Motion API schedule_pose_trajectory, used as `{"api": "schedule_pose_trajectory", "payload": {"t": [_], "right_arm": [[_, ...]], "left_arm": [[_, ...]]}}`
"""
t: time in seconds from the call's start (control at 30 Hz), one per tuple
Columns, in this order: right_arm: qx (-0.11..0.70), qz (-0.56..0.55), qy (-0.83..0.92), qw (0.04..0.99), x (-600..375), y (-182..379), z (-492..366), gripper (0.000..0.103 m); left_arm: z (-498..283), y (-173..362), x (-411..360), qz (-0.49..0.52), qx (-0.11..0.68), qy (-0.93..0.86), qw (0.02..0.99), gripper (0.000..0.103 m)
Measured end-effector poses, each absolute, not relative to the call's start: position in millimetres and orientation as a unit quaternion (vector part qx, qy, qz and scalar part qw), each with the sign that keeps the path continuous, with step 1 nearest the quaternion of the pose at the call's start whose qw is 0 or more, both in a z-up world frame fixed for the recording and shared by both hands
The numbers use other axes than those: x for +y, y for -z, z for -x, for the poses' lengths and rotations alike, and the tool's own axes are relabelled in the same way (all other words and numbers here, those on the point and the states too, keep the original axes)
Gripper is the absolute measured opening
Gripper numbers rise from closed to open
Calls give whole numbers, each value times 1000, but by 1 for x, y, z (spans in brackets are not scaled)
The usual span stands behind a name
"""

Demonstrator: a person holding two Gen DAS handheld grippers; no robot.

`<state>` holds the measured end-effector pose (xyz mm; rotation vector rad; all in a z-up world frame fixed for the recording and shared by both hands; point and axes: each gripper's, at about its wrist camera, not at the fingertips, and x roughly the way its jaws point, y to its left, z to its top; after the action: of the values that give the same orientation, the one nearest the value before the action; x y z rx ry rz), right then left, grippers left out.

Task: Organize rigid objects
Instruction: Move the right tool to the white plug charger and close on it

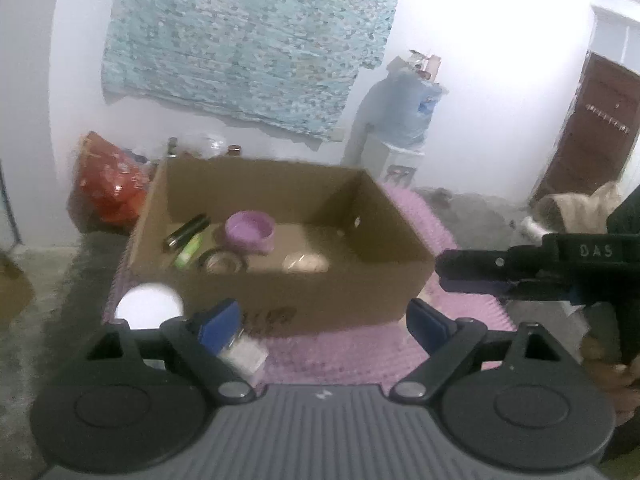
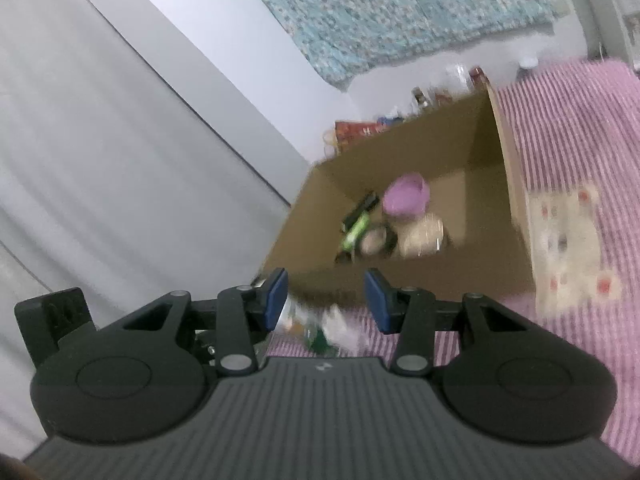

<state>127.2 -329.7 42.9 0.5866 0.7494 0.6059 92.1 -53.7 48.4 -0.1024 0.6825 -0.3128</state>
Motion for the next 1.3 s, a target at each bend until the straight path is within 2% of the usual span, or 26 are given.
{"api": "schedule_pose_trajectory", "payload": {"t": [0.33,0.43,0.6,0.7,0.97,1.3], "right_arm": [[416,-270,-293,817,-279,0,-120,43],[422,-263,-296,815,-264,5,-136,43],[443,-265,-298,803,-244,23,-169,42],[456,-264,-298,796,-232,37,-187,41],[481,-265,-313,775,-203,65,-223,39],[506,-296,-307,750,-206,74,-217,36]], "left_arm": [[-80,16,-67,-9,346,117,931,89],[-85,30,-70,-19,341,113,933,83],[-98,51,-66,-4,347,103,932,66],[-106,61,-63,1,353,94,931,62],[-120,72,-64,5,359,89,929,61],[-121,69,-81,-8,354,133,926,57]]}}
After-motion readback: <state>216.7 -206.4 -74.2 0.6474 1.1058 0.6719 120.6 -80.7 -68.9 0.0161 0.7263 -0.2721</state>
